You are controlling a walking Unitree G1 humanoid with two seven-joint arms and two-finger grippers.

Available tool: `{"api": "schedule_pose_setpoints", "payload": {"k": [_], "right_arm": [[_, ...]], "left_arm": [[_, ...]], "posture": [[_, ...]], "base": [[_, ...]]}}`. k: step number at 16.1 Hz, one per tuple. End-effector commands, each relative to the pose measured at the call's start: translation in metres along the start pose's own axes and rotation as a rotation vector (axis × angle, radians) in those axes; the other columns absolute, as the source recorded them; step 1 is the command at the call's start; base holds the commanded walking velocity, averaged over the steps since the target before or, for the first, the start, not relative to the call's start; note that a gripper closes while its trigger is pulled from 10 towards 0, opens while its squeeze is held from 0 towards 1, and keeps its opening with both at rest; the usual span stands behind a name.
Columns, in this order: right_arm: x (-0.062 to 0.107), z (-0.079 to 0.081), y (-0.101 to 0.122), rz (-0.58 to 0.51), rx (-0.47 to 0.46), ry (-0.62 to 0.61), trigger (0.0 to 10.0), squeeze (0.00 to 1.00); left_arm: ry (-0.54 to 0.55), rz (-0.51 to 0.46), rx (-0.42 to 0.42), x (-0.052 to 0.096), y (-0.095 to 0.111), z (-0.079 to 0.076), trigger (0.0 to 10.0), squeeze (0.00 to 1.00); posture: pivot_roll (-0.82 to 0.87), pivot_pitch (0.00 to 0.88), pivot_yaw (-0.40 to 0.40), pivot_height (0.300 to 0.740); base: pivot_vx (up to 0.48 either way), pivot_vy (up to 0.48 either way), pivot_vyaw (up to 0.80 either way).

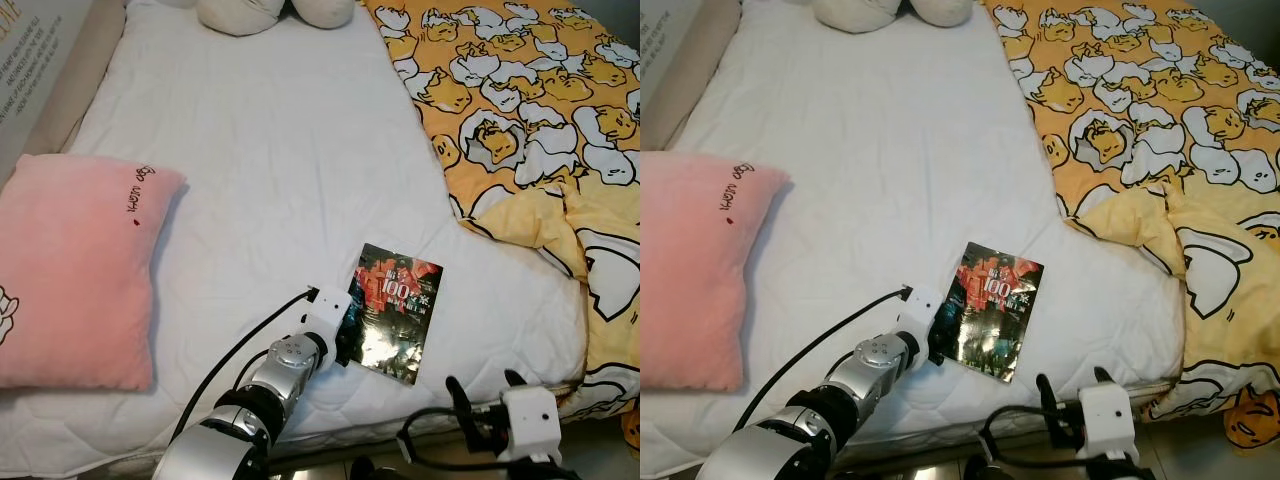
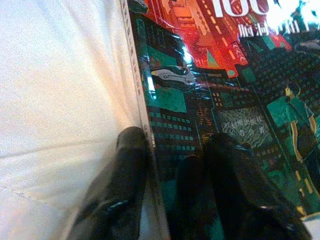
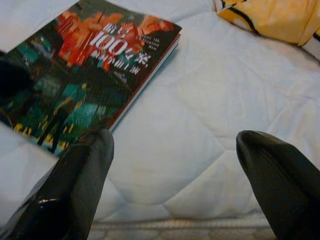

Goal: Clean up the room

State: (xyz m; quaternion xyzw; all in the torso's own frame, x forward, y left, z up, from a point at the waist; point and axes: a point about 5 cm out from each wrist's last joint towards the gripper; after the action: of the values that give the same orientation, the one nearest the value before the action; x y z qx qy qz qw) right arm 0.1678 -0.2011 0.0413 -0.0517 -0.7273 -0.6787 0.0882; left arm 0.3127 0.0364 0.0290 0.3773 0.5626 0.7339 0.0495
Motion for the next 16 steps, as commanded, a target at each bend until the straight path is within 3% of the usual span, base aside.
{"api": "schedule_pose_setpoints", "payload": {"k": [1,2,6,9,13,15,16], "right_arm": [[0.004,-0.005,-0.008,0.042,0.001,-0.023,10.0,0.0],[0.003,-0.007,-0.006,0.034,0.002,-0.034,10.0,0.0],[-0.002,-0.009,-0.003,0.02,-0.006,-0.047,10.0,0.0],[-0.011,-0.005,-0.002,0.008,-0.015,-0.046,10.0,0.0],[-0.04,-0.001,0.011,-0.053,-0.045,-0.035,10.0,0.0],[-0.049,0.001,0.016,-0.073,-0.057,-0.034,10.0,0.0],[-0.061,0.001,0.023,-0.1,-0.07,-0.041,10.0,0.0]], "left_arm": [[-0.069,0.11,0.025,0.002,-0.028,-0.023,0.0,0.0],[-0.118,0.097,0.053,0.001,-0.027,-0.027,0.0,0.0],[-0.115,0.058,0.073,0.0,-0.018,-0.025,0.0,0.0],[-0.077,-0.019,0.209,-0.001,-0.005,-0.014,0.0,0.0],[-0.008,-0.164,0.375,0.0,0.022,0.014,0.0,0.0],[-0.03,-0.219,0.397,0.002,0.03,0.019,0.0,0.0],[-0.021,-0.286,0.371,0.007,0.037,0.033,0.0,0.0]], "posture": [[-0.1,0.185,-0.021,0.74],[-0.1,0.182,-0.023,0.74],[-0.09,0.18,-0.016,0.74],[-0.07,0.17,-0.008,0.74],[0.01,0.082,-0.001,0.74],[0.03,0.049,0.008,0.74],[0.06,0.0,0.023,0.74]], "base": [[0.0,0.0,0.0],[0.0,0.0,0.0],[0.0,0.0,0.0],[0.0,0.0,0.0],[0.0,0.0,0.0],[0.0,0.0,0.0],[0.0,0.0,0.0]]}}
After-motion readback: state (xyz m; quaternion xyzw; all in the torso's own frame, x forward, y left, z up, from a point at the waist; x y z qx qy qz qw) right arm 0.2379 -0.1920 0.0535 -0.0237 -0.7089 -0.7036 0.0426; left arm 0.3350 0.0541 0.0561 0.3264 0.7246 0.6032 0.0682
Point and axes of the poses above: a point about 5 cm out from each wrist's last joint towards the gripper, its own x axis pointing back from the gripper into the wrist, its own y axis along the axis of the wrist's last joint, z = x × y, and after that the axes turned 5 degrees about -x, right-handed
